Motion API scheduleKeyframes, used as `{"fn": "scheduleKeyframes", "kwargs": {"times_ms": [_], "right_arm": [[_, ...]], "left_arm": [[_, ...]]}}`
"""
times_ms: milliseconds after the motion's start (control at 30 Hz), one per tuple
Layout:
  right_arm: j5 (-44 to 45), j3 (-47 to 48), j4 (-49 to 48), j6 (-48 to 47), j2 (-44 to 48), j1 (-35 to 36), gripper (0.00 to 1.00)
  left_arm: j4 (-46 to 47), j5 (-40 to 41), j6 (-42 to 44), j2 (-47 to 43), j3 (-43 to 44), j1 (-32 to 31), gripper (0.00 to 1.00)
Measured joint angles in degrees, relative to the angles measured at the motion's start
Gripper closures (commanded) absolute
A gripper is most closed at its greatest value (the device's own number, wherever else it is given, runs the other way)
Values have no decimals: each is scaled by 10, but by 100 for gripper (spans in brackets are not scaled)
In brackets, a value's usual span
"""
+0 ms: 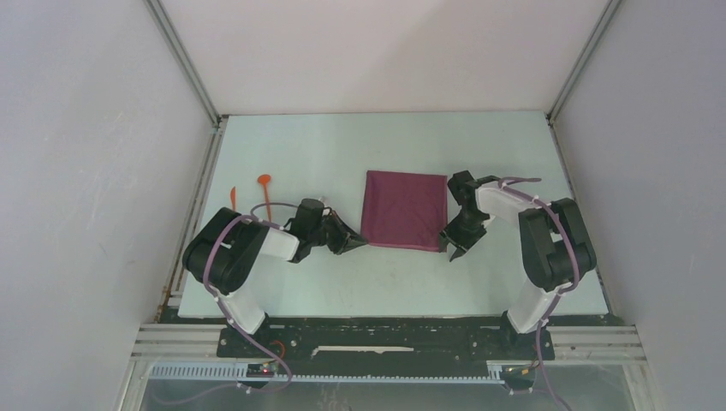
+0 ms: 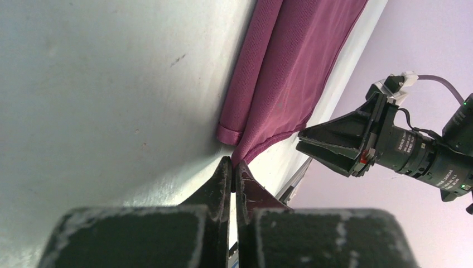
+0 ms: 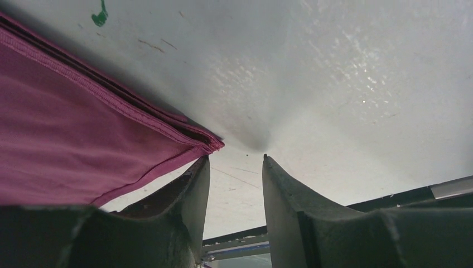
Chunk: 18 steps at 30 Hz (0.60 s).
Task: Fold the napkin into a case and place the utensils inside
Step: Smooth out the square-folded napkin at the center of the board.
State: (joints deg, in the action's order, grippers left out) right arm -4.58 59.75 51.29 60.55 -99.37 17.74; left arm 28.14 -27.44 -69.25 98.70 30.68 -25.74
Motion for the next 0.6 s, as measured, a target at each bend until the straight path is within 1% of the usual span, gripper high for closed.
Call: {"fn": "scheduleKeyframes", "kwargs": {"times_ms": [67,167,333,433,600], "right_arm": [[0,2,-2,0,-6,0,55],[-4,9,-2,0,-10,0,54],[0,11,5,0,15,8,47],[2,14,7,-1,31,8,46],[0,23,2,-1,23,5,47]], "left_arm": [[1,0,-2,0,0,0,99],[1,0,-3,0,0,0,99],[1,0,-3,0,0,0,99],[3,-1,-4,1,0,0,100],[5,-2,-4,2,0,0,100]]}}
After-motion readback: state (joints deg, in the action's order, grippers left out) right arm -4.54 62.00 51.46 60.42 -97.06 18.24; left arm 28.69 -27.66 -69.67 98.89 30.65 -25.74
